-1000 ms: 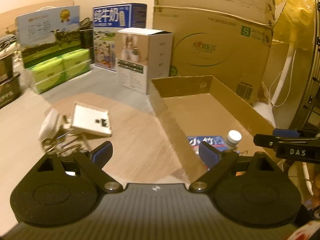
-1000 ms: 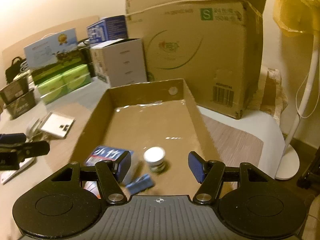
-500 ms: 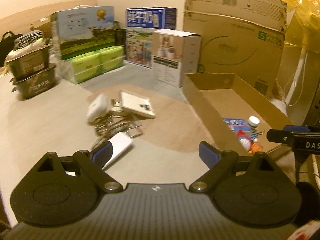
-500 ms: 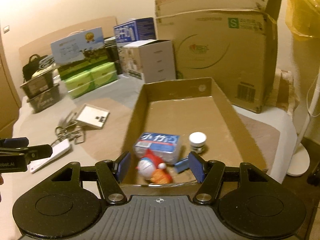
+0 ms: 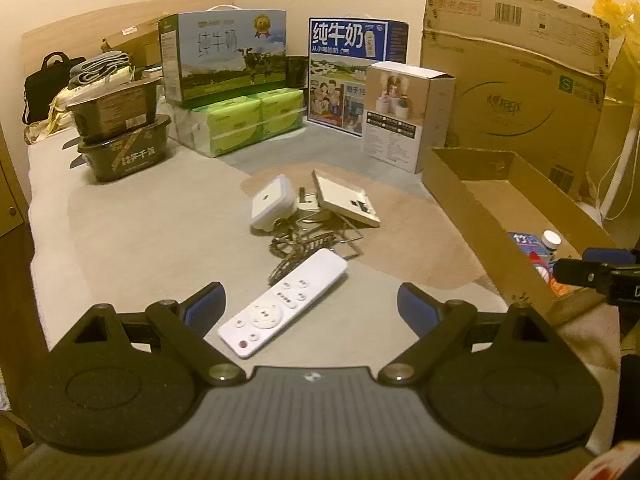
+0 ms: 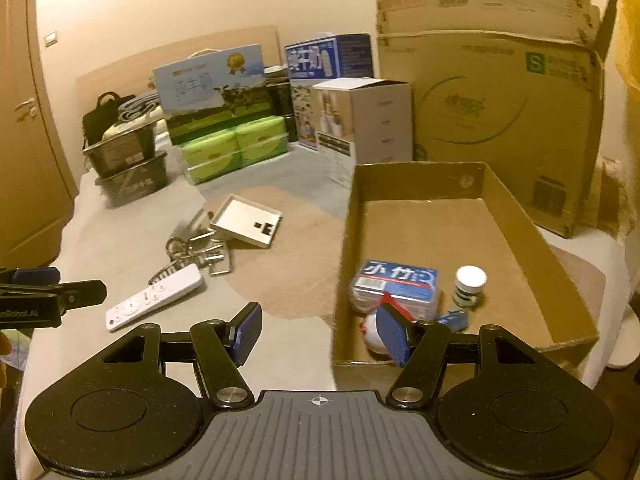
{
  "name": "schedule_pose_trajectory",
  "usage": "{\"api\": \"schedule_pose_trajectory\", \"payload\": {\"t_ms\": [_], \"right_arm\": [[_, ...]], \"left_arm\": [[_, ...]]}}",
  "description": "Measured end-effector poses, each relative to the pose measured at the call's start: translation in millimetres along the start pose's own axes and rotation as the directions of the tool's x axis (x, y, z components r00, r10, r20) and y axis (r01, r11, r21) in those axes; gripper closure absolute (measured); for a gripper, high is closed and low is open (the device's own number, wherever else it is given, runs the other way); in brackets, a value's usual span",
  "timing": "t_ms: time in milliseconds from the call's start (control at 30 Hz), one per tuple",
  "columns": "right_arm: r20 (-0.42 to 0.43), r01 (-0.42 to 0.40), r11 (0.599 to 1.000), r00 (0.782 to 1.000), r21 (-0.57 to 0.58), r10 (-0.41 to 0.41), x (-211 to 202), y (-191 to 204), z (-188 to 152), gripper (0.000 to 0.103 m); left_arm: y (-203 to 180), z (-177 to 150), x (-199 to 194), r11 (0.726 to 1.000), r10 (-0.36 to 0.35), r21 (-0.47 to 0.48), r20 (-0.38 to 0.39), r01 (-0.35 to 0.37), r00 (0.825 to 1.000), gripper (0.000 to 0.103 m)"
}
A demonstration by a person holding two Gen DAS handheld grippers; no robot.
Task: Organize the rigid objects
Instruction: 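Lower the left gripper onto the white remote and close on it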
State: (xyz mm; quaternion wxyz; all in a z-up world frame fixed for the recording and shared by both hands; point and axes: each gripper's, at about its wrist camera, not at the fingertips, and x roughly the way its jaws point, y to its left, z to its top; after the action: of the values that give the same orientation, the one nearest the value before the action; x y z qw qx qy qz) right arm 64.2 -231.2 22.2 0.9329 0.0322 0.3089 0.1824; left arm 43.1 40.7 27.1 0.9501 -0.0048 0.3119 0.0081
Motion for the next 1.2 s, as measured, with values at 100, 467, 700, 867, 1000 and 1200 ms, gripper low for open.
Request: {"api": "schedule_pose_trajectory", "payload": {"t_ms": [100, 467, 700, 867, 1000, 1200], "right_arm": [[0.001, -0.011, 1.000, 1.000, -0.016, 0.011, 3.3, 8.5, 2.1, 0.040], [-0.017, -0.039, 0.998, 0.999, -0.059, 0.038, 28.5, 31.8, 7.7, 0.040], [-0.037, -0.051, 0.996, 0.998, -0.077, 0.048, 52.0, 42.8, 9.8, 0.040], [-0.049, -0.056, 0.995, 0.997, -0.086, 0.052, 68.9, 48.0, 11.2, 0.040], [-0.064, -0.056, 0.995, 0.997, -0.088, 0.050, 85.2, 49.9, 12.1, 0.040], [-0.086, -0.055, 0.995, 0.995, -0.088, 0.047, 107.5, 49.5, 11.8, 0.040]], "left_arm": [[7.1, -0.3, 3.0, 1.000, 0.003, 0.006, -0.007, -0.003, 1.000, 0.011], [30.9, -1.3, 26.8, 0.999, -0.003, 0.046, -0.031, 0.005, 1.000, 0.012], [44.1, -0.8, 50.8, 0.995, -0.054, 0.080, -0.061, 0.059, 0.997, 0.018], [46.7, 1.5, 70.6, 0.983, -0.103, 0.139, -0.098, 0.116, 0.990, 0.023], [43.5, 3.3, 88.7, 0.962, -0.149, 0.209, -0.132, 0.174, 0.980, 0.028], [41.5, 1.9, 121.0, 0.929, -0.193, 0.274, -0.211, 0.247, 0.958, 0.042]]}}
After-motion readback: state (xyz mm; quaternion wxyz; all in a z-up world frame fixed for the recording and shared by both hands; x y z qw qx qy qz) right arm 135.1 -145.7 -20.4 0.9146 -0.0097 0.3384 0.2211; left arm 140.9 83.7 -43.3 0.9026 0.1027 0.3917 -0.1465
